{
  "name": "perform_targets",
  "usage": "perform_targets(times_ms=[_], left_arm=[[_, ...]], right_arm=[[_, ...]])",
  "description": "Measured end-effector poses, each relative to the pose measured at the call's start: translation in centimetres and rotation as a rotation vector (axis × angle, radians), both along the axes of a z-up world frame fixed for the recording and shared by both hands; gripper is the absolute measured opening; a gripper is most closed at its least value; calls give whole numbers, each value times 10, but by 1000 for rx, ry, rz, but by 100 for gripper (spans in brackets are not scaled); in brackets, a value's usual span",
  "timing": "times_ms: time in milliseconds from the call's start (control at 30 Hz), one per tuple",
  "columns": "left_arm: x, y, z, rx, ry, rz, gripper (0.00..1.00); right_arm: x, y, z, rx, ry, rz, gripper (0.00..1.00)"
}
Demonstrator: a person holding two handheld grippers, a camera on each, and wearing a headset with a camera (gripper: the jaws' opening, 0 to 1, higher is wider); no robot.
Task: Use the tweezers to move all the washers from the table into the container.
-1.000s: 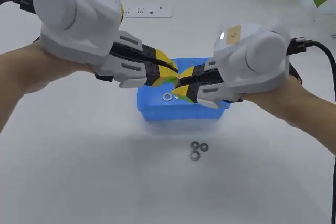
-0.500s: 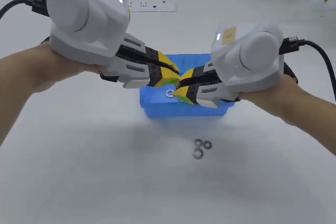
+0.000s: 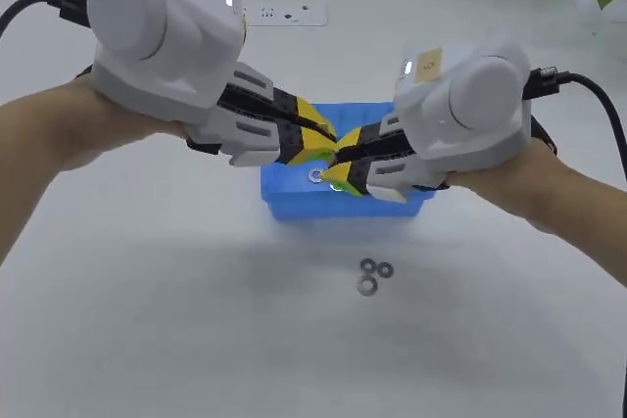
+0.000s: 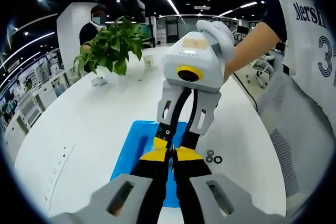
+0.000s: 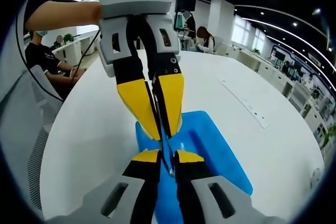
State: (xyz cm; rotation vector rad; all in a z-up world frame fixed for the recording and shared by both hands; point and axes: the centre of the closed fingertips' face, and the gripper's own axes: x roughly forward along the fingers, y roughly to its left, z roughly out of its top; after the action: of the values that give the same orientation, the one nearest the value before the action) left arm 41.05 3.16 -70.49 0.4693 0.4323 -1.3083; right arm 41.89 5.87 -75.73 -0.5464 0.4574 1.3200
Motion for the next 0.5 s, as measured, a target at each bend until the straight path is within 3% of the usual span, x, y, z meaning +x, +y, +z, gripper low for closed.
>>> perform_targets(times_ms=[333, 500], left_arm=[[-12, -7, 23, 32, -56, -44, 7], [-24, -16, 37, 37, -86, -72, 7]], right_arm=[[-8, -6, 24, 10, -60, 35, 11], [-18, -9, 37, 10, -95, 51, 11]])
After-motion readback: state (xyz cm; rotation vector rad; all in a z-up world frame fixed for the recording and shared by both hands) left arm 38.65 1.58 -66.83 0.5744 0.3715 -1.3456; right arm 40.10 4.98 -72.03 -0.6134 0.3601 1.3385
